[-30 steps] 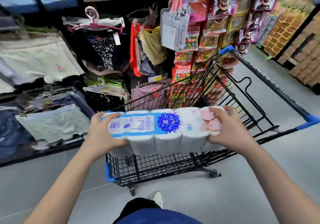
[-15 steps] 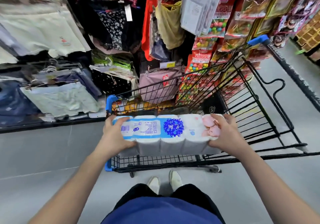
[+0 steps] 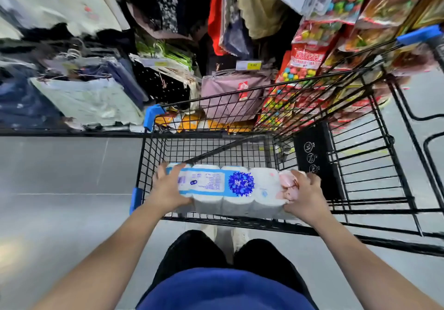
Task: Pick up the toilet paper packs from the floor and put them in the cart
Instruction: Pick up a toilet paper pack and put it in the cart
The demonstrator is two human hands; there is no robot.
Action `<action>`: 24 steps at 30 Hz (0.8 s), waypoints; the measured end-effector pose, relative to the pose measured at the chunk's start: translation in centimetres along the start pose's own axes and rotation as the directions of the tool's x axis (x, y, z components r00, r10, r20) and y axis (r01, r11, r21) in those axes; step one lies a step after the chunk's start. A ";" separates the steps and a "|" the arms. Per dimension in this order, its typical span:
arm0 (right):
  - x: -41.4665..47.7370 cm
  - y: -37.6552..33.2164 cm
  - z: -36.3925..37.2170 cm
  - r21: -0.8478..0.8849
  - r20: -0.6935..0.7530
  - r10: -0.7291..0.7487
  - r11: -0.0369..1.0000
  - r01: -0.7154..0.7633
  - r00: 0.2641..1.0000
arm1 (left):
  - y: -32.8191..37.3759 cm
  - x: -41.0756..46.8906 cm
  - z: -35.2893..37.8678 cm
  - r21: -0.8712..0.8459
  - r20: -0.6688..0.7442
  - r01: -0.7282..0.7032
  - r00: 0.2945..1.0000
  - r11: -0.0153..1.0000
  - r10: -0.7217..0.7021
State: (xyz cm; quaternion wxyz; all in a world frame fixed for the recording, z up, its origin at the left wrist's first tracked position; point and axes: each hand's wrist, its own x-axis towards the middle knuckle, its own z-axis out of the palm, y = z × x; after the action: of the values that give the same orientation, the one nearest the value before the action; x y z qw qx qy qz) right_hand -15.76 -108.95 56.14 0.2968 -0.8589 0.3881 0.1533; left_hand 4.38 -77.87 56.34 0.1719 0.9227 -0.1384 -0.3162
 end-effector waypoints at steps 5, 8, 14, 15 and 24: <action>1.8 0.4 2.8 -0.051 0.065 0.055 0.997 -0.052 0.996 | -0.9 0.9 1.9 0.078 -0.005 0.052 0.999 0.996 -0.052; 2.9 0.0 3.9 -0.061 0.110 0.078 0.996 -0.071 0.991 | -2.0 1.9 2.8 0.066 0.019 0.074 0.997 0.995 -0.075; 5.0 0.1 5.9 -0.067 0.236 0.150 0.988 -0.138 0.960 | -3.3 3.5 4.2 0.120 0.061 0.116 0.990 0.986 -0.124; 5.2 0.3 6.2 -0.075 0.292 0.166 0.986 -0.150 0.942 | -3.5 3.6 4.5 0.149 0.079 0.125 0.987 0.981 -0.138; 5.9 0.9 8.1 -0.249 0.545 0.185 0.967 -0.054 0.818 | -4.3 4.2 5.0 0.225 0.187 0.198 0.952 0.954 -0.241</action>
State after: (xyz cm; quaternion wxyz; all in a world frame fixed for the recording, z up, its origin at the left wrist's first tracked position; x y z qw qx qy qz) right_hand -12.91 -107.75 46.62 0.2900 -0.7766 0.3170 0.4608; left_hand 5.00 -76.66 48.63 0.0246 0.9061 -0.0836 -0.4141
